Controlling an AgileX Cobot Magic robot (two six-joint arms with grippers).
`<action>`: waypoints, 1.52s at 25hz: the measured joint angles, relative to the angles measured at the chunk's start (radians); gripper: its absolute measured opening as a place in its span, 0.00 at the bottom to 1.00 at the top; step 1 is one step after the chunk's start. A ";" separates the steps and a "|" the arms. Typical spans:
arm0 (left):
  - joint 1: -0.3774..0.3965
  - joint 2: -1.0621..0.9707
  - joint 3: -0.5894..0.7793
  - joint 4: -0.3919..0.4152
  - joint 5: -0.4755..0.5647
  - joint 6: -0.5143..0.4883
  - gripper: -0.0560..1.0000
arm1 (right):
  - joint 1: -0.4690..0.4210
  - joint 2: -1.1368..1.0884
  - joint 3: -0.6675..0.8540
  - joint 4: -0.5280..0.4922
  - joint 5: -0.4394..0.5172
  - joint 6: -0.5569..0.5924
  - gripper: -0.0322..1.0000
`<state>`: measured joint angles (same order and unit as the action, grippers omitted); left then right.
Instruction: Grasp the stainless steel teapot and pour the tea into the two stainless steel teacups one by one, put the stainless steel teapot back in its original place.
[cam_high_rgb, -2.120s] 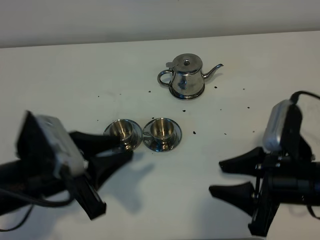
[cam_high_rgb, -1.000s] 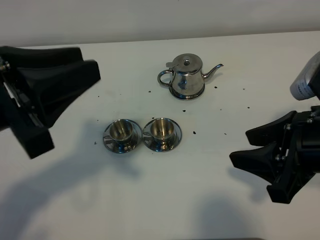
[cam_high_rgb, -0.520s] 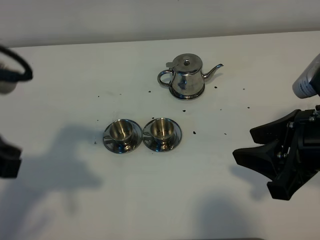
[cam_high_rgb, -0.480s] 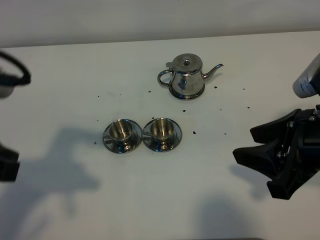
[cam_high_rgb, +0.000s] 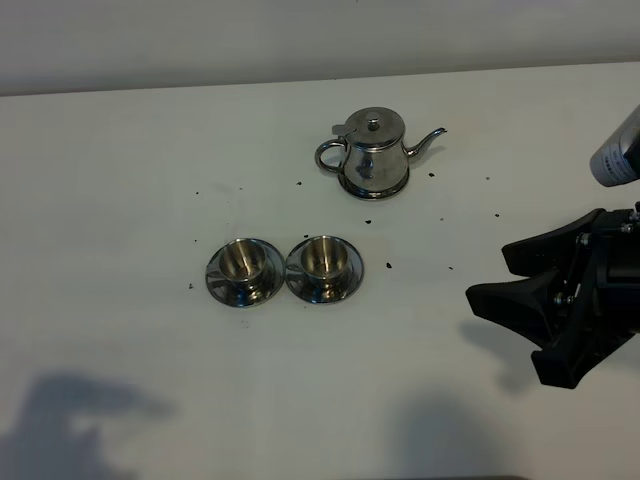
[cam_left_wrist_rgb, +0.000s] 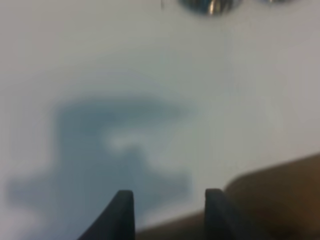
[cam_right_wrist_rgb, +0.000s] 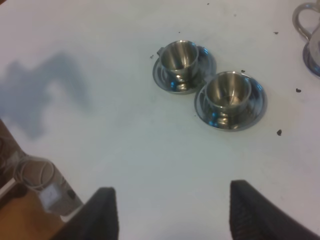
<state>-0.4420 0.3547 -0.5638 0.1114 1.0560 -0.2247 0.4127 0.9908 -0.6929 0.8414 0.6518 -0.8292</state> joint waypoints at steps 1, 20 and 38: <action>0.000 -0.032 0.016 0.004 -0.017 0.018 0.40 | 0.000 0.000 0.000 0.002 0.000 0.000 0.50; 0.000 -0.161 0.055 -0.128 -0.001 0.173 0.40 | 0.000 0.000 0.000 0.015 0.000 0.000 0.50; 0.424 -0.225 0.056 -0.157 0.001 0.217 0.40 | 0.000 0.000 0.000 0.043 0.000 0.011 0.50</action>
<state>-0.0181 0.1300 -0.5079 -0.0455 1.0572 -0.0072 0.4127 0.9908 -0.6929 0.8845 0.6518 -0.8180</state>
